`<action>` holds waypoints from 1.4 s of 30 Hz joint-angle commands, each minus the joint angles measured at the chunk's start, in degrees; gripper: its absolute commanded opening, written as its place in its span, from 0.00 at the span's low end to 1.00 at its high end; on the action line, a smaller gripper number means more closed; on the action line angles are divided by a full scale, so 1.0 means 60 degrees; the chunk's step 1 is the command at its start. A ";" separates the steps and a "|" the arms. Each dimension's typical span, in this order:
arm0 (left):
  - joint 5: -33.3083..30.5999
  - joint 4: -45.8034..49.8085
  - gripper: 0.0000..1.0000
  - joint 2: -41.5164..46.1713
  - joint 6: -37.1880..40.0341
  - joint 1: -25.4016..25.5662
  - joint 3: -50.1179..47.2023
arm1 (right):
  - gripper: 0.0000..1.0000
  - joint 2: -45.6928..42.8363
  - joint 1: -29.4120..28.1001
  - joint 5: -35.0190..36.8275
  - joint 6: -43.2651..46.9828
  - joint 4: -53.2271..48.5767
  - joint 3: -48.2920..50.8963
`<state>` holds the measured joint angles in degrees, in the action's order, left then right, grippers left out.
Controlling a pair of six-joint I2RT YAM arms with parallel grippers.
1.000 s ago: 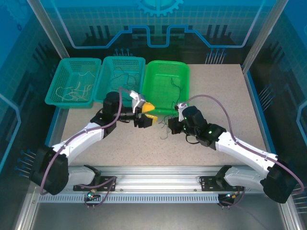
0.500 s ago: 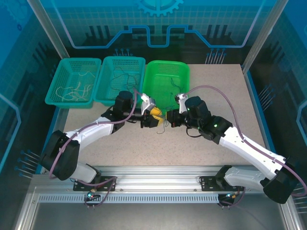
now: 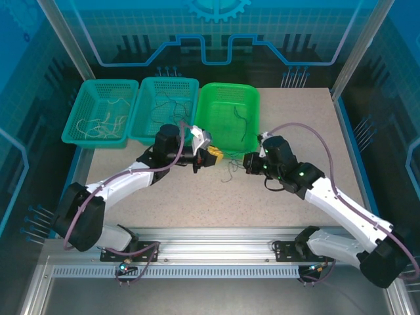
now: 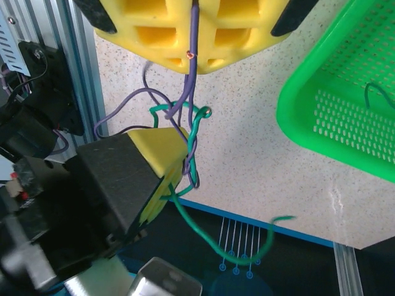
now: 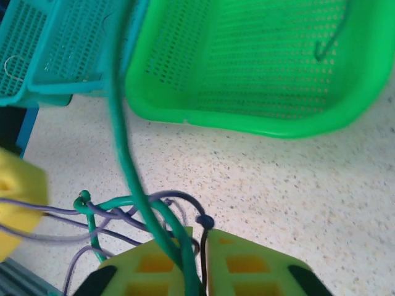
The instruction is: Untangle the cables
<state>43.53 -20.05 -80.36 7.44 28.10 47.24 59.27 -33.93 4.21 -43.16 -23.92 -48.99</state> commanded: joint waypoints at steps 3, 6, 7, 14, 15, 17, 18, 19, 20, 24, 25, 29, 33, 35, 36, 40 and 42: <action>-0.0421 -0.0840 0.00 0.0760 -0.0458 -0.0390 -0.0415 | 0.16 -0.1246 0.1924 0.1010 -0.1069 -0.2074 0.1198; -0.0319 -0.0931 0.00 0.0792 -0.0623 -0.0422 -0.0404 | 0.14 -0.1718 0.2788 0.0272 -0.0897 -0.1954 0.1631; -0.0312 -0.1015 0.00 0.0793 -0.0703 -0.0430 -0.0417 | 0.13 -0.1807 0.2968 0.0150 -0.0839 -0.1980 0.1680; -0.0633 -0.1447 0.00 0.0895 -0.1128 -0.0517 -0.0572 | 0.11 -0.1822 0.4211 -0.0284 -0.0203 -0.2501 0.1497; -0.0844 -0.1491 0.00 0.0970 -0.1199 -0.0564 -0.0615 | 0.12 -0.1779 0.4477 -0.0354 -0.0098 -0.2621 0.1428; -0.1287 -0.1564 0.00 0.1146 -0.1332 -0.0721 -0.0747 | 0.14 -0.1737 0.4986 -0.0597 0.0111 -0.2739 0.1347; -0.1385 -0.1596 0.00 0.1242 -0.1405 -0.0824 -0.0822 | 0.10 -0.1717 0.5253 -0.0912 0.0293 -0.2675 0.1347; -0.1388 -0.1637 0.00 0.1314 -0.1478 -0.0917 -0.0861 | 0.05 -0.1706 0.5429 -0.1304 0.0495 -0.2466 0.1360; -0.1346 -0.1645 0.00 0.1365 -0.1556 -0.0985 -0.0876 | 0.03 -0.1669 0.5526 -0.1658 0.0635 -0.2271 0.1392; -0.1443 -0.1508 0.00 0.1369 -0.1669 -0.1020 -0.0814 | 0.01 -0.1279 0.5505 -0.2245 0.0791 -0.1986 0.1344; -0.1457 -0.1545 0.00 0.1303 -0.1728 -0.1028 -0.0795 | 0.01 -0.1203 0.5422 -0.2466 0.0866 -0.1851 0.1322; -0.1064 -0.1605 0.00 0.0906 -0.1970 -0.0903 -0.0477 | 0.06 -0.0998 0.4099 -0.3380 0.1374 -0.0707 0.1301; -0.1090 -0.1582 0.00 0.0625 -0.1739 -0.0441 -0.0260 | 0.07 -0.0429 0.2264 -0.3546 0.1849 0.0161 0.0995; -0.1237 -0.1842 0.00 0.0598 -0.1842 -0.0406 -0.0272 | 0.05 -0.0025 0.1840 -0.3682 0.2121 0.0010 0.0661; -0.1392 -0.1909 0.00 0.0642 -0.1873 -0.0413 -0.0295 | 0.05 0.0142 0.1747 -0.3773 0.2255 -0.0114 0.0510; -0.1956 -0.2267 0.00 0.1056 -0.2493 -0.0943 -0.0392 | 0.02 -0.0226 0.1842 -0.2669 0.2182 -0.0756 0.0388; -0.1925 -0.3155 0.00 0.1153 -0.4020 -0.1917 -0.0685 | 0.02 -0.1136 0.2446 -0.0981 0.1416 -0.1324 0.0713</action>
<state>36.14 -29.21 -76.31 -7.44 23.16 43.38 57.95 -22.04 -14.00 -33.10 -23.70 -45.25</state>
